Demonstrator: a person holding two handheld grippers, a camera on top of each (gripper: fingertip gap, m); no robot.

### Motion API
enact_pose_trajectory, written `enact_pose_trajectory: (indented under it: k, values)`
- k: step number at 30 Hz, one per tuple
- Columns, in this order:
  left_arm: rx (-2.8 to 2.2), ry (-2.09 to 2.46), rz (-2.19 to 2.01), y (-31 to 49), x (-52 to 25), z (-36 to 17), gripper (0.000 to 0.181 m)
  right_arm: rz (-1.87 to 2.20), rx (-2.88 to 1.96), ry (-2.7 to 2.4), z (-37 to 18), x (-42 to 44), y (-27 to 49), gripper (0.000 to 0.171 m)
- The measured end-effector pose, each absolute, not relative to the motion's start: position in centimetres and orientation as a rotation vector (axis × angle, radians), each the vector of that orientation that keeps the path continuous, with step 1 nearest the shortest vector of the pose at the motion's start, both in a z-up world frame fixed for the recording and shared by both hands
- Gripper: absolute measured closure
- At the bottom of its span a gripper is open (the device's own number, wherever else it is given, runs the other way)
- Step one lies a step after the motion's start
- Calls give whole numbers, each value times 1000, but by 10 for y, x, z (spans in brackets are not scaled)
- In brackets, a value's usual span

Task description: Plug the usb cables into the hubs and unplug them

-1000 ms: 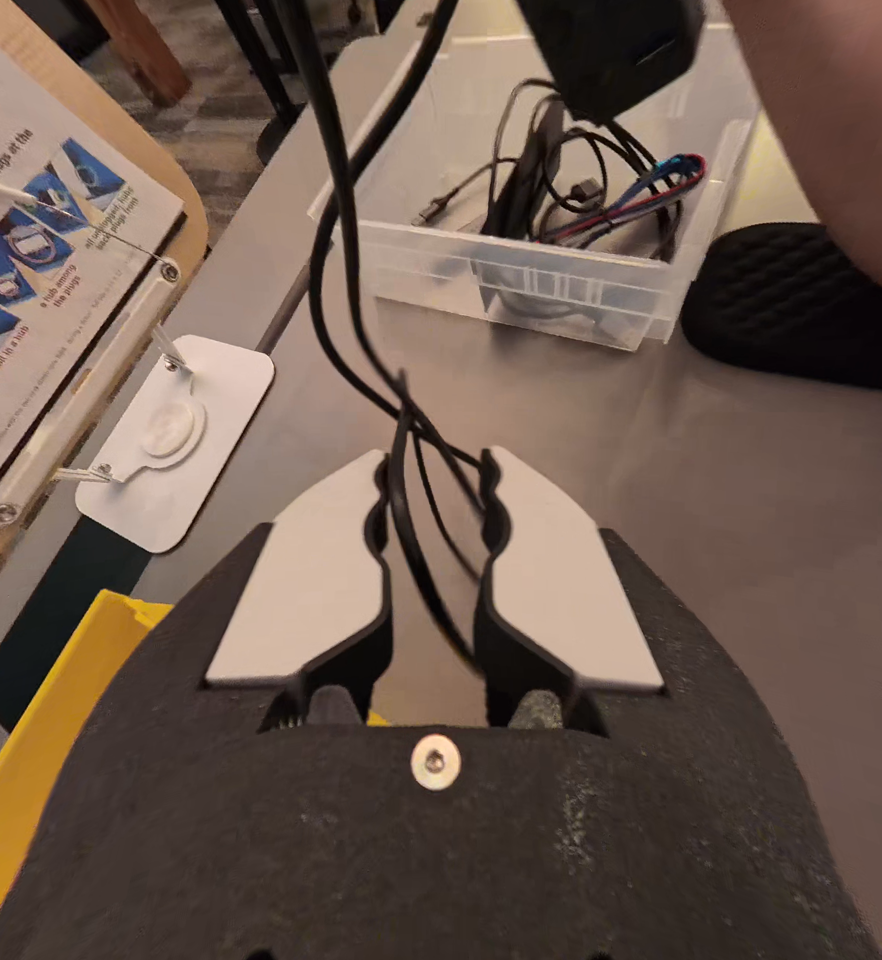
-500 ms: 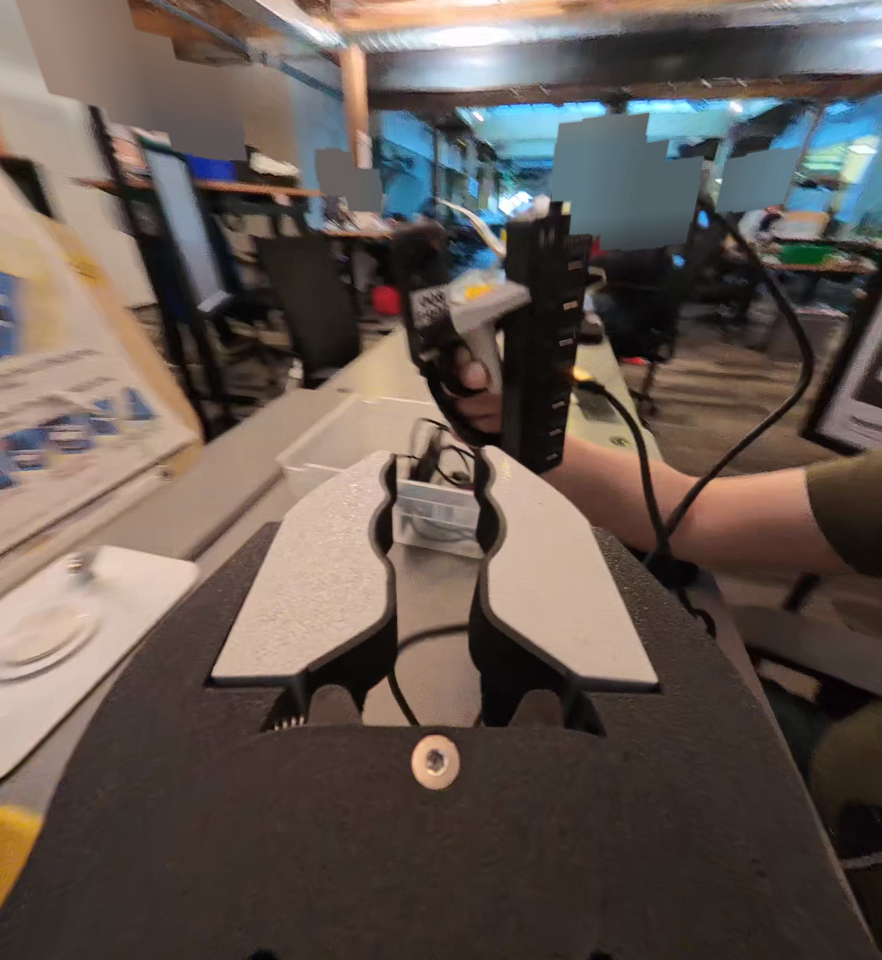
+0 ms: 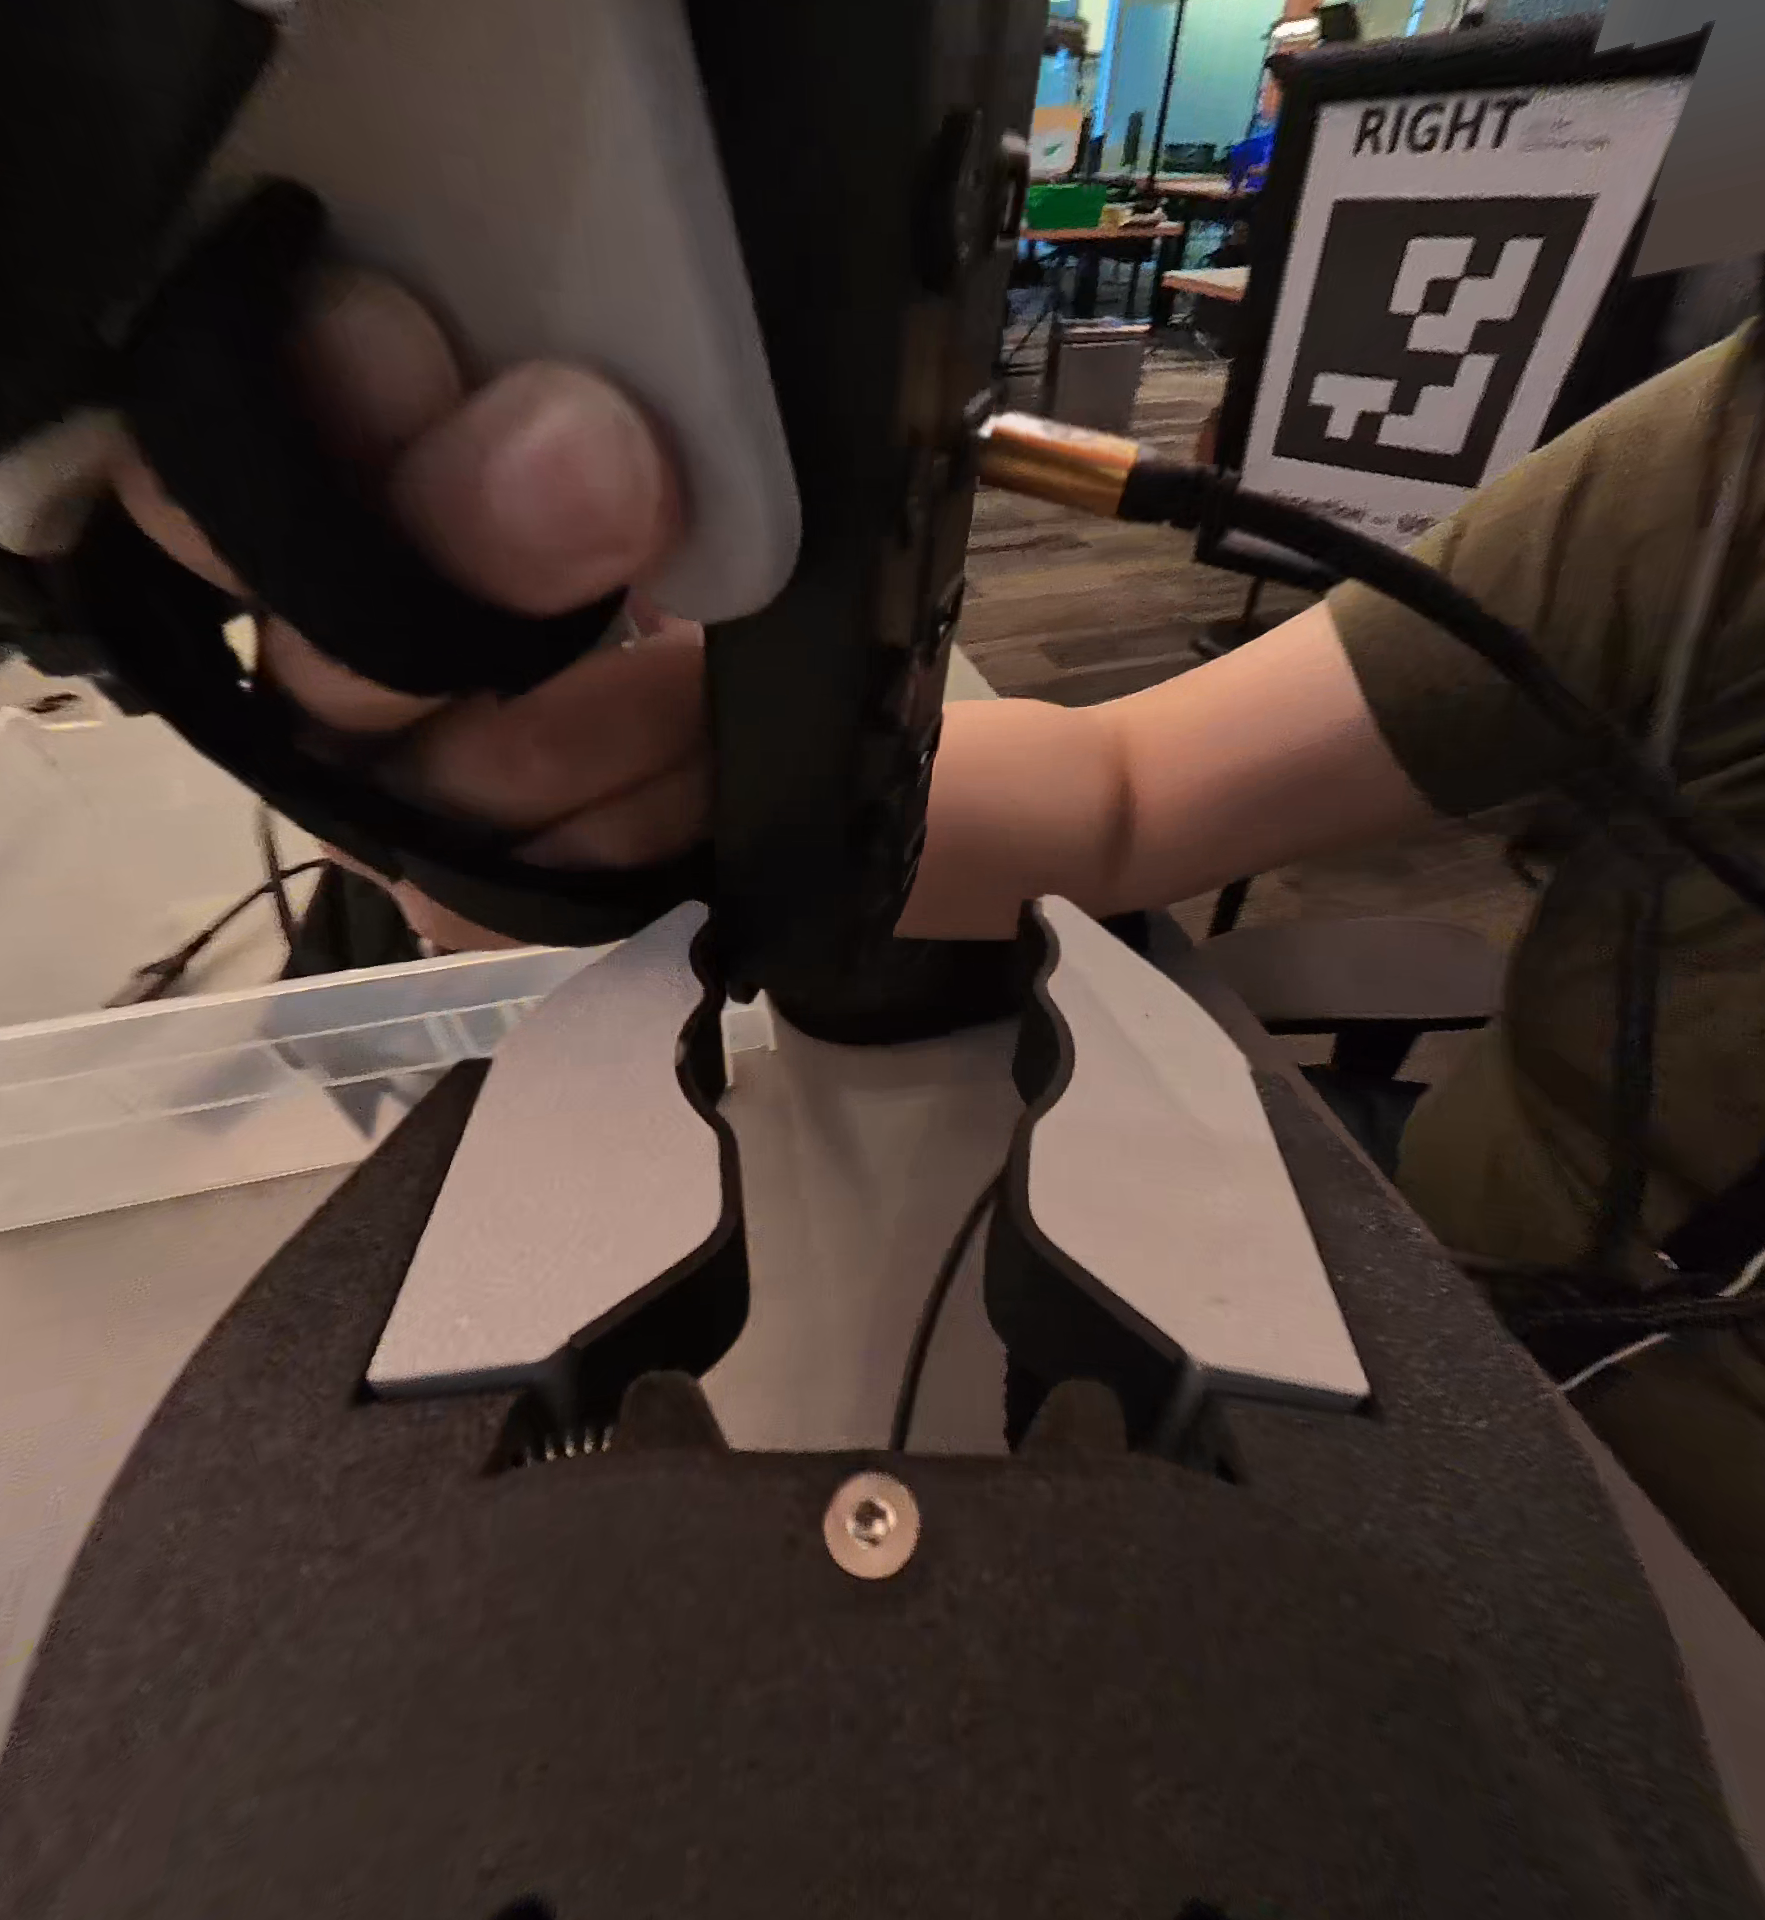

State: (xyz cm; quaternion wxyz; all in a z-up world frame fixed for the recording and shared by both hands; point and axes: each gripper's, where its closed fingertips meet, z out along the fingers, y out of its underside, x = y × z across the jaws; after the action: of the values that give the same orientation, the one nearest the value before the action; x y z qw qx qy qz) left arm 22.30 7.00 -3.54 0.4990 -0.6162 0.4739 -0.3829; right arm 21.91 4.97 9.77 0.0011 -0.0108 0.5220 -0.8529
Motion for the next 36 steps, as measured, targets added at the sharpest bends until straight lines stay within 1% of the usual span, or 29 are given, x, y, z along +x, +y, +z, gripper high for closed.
enact_pose_trajectory:
  k: [2,6,10,12,13,14,15,16,19,20,22,23,24,26,28,30,32,33,36]
  values:
    - [-1484,1147,-994,66,226,-34,132,-2689,-67,1640,96,222,50,116]
    - [-1460,1064,-1027,67,228,-19,147,-2687,-76,1748,87,221,44,117]
    - [-1485,1092,-977,66,230,-16,148,-2692,-109,1749,87,223,43,116]
    - [-1491,1070,-972,68,227,-10,150,-2728,-31,1736,93,218,48,116]
    - [-1486,1049,-964,70,223,-5,153,-2750,45,1732,96,212,52,114]
    - [-1483,1018,-942,73,218,-1,155,-2781,159,1732,100,204,60,117]
    - [-1491,964,-915,79,212,4,155,-2813,317,1747,102,194,69,114]
    - [-1498,910,-900,84,205,9,155,-2836,493,1764,104,184,81,110]
    - [-1499,799,-887,90,187,22,155,-2912,1092,1796,105,163,134,113]
    - [-1517,774,-859,92,181,23,155,-2946,1316,1782,105,162,157,117]
    - [-1583,704,-690,104,162,22,155,-3022,1799,1620,111,172,207,130]
    - [-1623,662,-580,112,150,20,155,-3116,1911,1496,122,187,222,130]
    - [-1661,612,-482,118,138,17,155,-3240,1904,1426,138,204,225,131]
    - [-1714,499,-369,128,119,14,155,-3324,1873,1536,162,225,206,138]
    - [-1743,412,-316,136,106,11,156,-3165,2011,1865,167,221,177,140]
    - [-1779,371,-289,141,99,5,156,-2903,2158,2189,157,202,149,140]
    - [-1807,343,-270,145,95,-2,156,-2693,2232,2391,143,178,128,138]
    - [-1813,339,-263,147,94,-5,155,-2584,2325,2413,133,167,126,134]
    - [-1826,327,-252,150,96,-10,155,-2369,2601,2297,104,141,142,111]
